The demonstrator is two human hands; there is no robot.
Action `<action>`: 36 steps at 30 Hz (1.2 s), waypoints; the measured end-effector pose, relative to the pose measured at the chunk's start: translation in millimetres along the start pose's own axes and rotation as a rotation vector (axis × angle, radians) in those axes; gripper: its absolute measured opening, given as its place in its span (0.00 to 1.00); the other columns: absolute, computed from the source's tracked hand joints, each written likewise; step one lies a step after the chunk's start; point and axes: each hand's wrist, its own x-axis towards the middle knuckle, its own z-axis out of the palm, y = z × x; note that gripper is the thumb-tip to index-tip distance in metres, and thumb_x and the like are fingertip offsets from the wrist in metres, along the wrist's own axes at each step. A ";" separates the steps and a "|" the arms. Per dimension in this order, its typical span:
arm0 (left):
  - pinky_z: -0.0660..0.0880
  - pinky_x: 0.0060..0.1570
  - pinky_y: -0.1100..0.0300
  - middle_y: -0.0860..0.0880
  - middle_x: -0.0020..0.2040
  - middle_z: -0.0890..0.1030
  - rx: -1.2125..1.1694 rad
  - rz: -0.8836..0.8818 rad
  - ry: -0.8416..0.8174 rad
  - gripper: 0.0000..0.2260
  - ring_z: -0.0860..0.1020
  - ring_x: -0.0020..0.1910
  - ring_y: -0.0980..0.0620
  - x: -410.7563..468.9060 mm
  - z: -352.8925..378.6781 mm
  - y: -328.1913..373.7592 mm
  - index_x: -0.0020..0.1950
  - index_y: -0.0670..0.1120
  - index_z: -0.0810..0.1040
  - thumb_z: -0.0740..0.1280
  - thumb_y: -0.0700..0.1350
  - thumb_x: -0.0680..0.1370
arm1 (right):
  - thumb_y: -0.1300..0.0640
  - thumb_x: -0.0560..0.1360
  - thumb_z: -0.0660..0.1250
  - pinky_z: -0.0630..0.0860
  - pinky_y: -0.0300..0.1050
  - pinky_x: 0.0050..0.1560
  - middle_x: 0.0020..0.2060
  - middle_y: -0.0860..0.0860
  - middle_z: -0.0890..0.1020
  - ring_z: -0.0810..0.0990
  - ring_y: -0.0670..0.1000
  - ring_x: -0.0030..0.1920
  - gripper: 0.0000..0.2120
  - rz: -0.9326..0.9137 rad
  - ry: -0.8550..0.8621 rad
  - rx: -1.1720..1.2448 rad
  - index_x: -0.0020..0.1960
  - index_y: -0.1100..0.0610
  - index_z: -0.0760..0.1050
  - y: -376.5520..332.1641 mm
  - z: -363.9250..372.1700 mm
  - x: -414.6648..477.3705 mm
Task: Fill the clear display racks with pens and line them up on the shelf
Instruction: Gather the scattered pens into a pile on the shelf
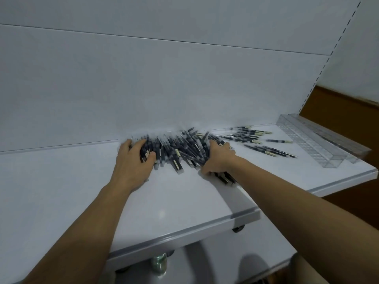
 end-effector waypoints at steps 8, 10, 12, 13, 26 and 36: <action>0.56 0.77 0.43 0.47 0.82 0.50 0.050 0.084 -0.148 0.30 0.48 0.81 0.45 1.2 8.4 -2.1 0.79 0.56 0.60 0.62 0.62 0.79 | 0.49 0.69 0.76 0.60 0.55 0.77 0.80 0.53 0.58 0.55 0.56 0.80 0.50 -0.443 0.087 0.154 0.83 0.52 0.51 24.3 17.4 -13.4; 0.54 0.77 0.41 0.49 0.82 0.47 0.077 0.109 -0.191 0.31 0.45 0.81 0.46 1.0 12.9 -2.5 0.80 0.58 0.58 0.61 0.64 0.79 | 0.47 0.72 0.72 0.54 0.56 0.80 0.83 0.50 0.54 0.47 0.52 0.82 0.47 -0.514 0.154 0.149 0.83 0.53 0.51 32.1 27.0 -18.6; 0.54 0.78 0.42 0.49 0.82 0.46 0.106 0.136 -0.210 0.32 0.44 0.81 0.47 -0.1 16.8 -0.6 0.80 0.59 0.57 0.61 0.65 0.78 | 0.44 0.70 0.69 0.53 0.57 0.81 0.83 0.48 0.53 0.44 0.49 0.83 0.47 -0.563 0.196 0.149 0.83 0.53 0.52 37.5 32.3 -18.4; 0.53 0.78 0.43 0.49 0.83 0.46 0.119 0.146 -0.213 0.32 0.44 0.81 0.46 0.2 18.5 1.6 0.80 0.59 0.56 0.61 0.65 0.78 | 0.44 0.70 0.69 0.53 0.57 0.81 0.83 0.48 0.53 0.43 0.49 0.83 0.47 -0.581 0.204 0.153 0.83 0.53 0.52 38.5 32.6 -17.8; 0.54 0.75 0.37 0.47 0.82 0.52 0.256 0.075 -0.129 0.26 0.50 0.80 0.42 18.6 53.1 29.7 0.76 0.62 0.59 0.50 0.68 0.80 | 0.47 0.83 0.63 0.61 0.45 0.74 0.77 0.48 0.69 0.66 0.49 0.76 0.26 -0.500 0.330 0.371 0.79 0.51 0.63 76.1 -11.7 8.8; 0.60 0.70 0.33 0.43 0.71 0.64 0.365 -0.107 0.065 0.18 0.64 0.72 0.41 31.8 78.0 63.7 0.65 0.57 0.69 0.57 0.62 0.78 | 0.35 0.61 0.69 0.61 0.56 0.77 0.80 0.54 0.58 0.59 0.56 0.78 0.57 -0.224 0.039 -0.094 0.82 0.57 0.52 154.5 -83.7 140.7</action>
